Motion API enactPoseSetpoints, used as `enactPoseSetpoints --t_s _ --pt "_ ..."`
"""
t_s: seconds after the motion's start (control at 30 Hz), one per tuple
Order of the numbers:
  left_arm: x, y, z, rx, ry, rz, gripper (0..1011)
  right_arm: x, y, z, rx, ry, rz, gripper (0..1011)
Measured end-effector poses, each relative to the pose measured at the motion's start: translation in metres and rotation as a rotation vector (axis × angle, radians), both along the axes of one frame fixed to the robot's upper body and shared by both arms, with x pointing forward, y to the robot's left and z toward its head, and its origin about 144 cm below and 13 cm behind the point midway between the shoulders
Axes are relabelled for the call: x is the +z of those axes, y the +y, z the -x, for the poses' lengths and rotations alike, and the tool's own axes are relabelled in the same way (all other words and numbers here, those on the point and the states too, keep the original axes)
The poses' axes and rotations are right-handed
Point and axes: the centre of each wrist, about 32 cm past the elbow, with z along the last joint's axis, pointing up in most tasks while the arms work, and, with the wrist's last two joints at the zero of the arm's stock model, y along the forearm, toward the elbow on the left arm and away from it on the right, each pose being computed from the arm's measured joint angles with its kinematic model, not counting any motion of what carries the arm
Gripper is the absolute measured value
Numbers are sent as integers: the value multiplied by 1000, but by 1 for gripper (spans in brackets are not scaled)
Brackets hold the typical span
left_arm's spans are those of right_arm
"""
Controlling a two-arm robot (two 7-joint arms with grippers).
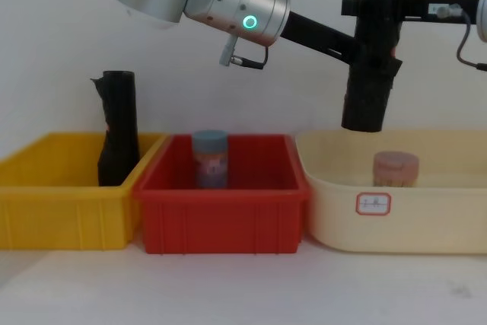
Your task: Pick up the garbage bag with the one hand and transfer it to the other hand.
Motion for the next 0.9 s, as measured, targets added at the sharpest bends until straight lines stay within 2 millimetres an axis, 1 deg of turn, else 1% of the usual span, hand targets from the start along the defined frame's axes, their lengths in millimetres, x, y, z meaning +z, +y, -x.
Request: enactPoseSetpoints --t_s 0.27,0.3,0.37,0.43,0.47,0.5,0.53,0.57,0.63,0.67,0.73,0.77,0.83,0.87,0.9 --pt "0 0 0 0 0 0 400 0 0 0 0 0 1 547" --pt "0 0 0 0 0 0 434 0 0 0 -1 0 1 547" --pt "0 0 0 -1 0 0 463 0 0 0 -1 1 2 547" --pt "0 0 0 -1 0 0 542 0 0 0 -1 1 2 547" --pt "0 0 0 -1 0 0 542 0 0 0 -1 1 2 547" --pt "0 0 0 -1 0 1 579 0 0 0 -2 1 2 547" --pt "0 0 0 -1 0 0 595 0 0 0 -2 1 2 547" --pt "0 0 0 -1 0 0 649 0 0 0 -3 1 2 547" --pt "0 0 0 -1 0 1 705 0 0 0 -8 0 5 547" --pt "0 0 0 -1 0 0 752 0 0 0 -8 0 5 547" --pt "0 0 0 -1 0 0 786 0 0 0 -18 -3 7 547" --pt "0 0 0 -1 0 0 839 0 0 0 -27 -5 10 547" --pt "0 0 0 0 -1 0 888 0 0 0 -44 -9 15 547" --pt "0 0 0 0 -1 0 888 0 0 0 -44 -9 15 547" --pt "0 0 0 0 0 0 927 0 1 1 -58 -12 19 547"
